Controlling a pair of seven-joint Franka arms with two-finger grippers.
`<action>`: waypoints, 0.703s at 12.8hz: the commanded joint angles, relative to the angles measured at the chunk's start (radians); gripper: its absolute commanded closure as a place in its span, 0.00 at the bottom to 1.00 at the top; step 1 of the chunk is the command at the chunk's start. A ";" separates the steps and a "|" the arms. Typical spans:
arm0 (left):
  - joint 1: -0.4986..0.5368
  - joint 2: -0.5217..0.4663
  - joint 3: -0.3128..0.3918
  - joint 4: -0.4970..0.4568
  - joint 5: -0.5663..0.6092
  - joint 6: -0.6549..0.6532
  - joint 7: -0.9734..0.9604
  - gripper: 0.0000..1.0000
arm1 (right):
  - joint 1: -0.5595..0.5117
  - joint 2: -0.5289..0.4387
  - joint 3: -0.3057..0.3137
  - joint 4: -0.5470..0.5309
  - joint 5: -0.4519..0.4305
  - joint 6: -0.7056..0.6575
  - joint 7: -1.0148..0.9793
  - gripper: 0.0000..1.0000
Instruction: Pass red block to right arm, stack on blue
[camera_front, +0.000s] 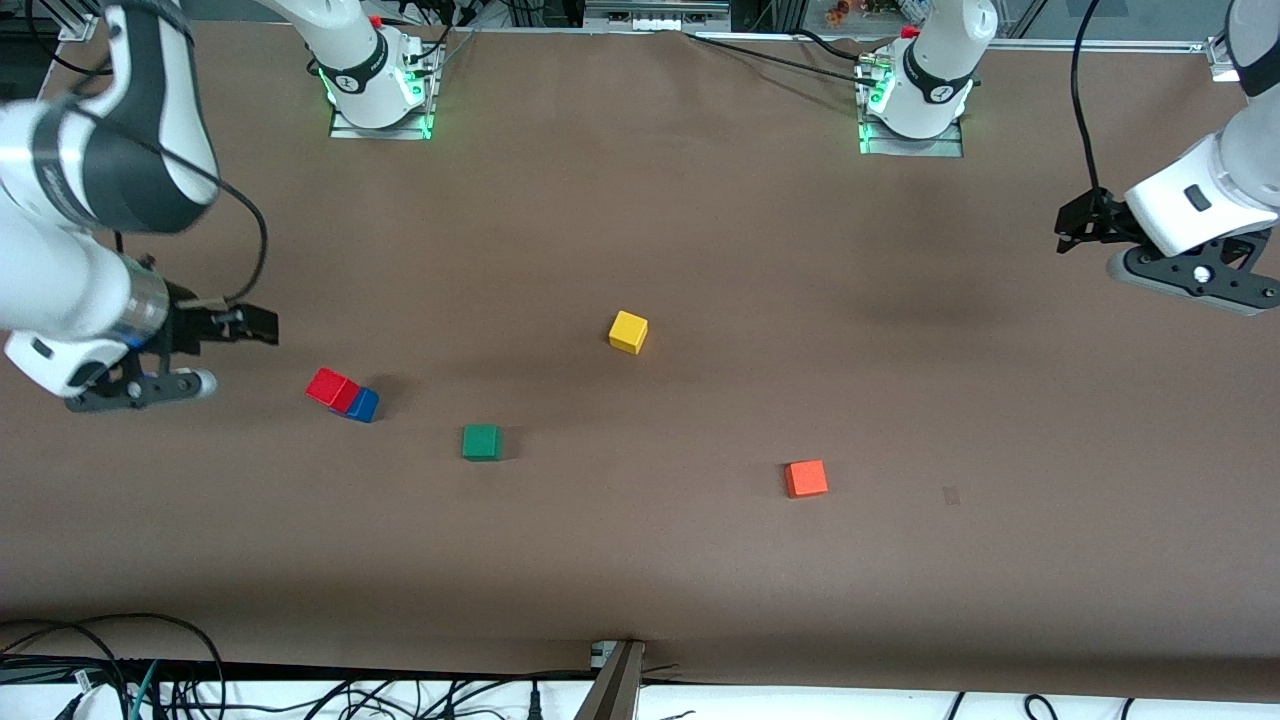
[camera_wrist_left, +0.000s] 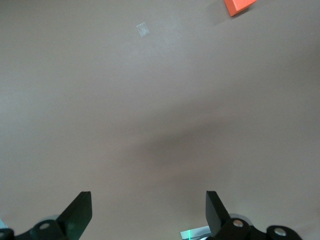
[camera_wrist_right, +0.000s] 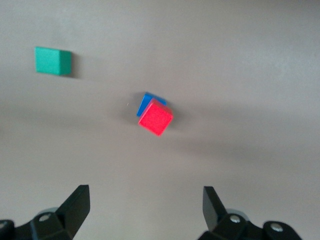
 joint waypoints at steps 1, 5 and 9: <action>0.004 -0.023 -0.014 0.000 0.040 0.035 -0.007 0.00 | -0.003 -0.094 0.013 -0.017 -0.021 -0.048 -0.007 0.00; 0.004 -0.016 -0.017 0.017 0.069 0.050 -0.019 0.00 | -0.173 -0.203 0.114 -0.023 -0.034 -0.169 -0.008 0.00; -0.004 -0.018 -0.035 0.052 0.052 0.037 -0.053 0.00 | -0.178 -0.246 0.166 -0.028 -0.077 -0.254 0.001 0.00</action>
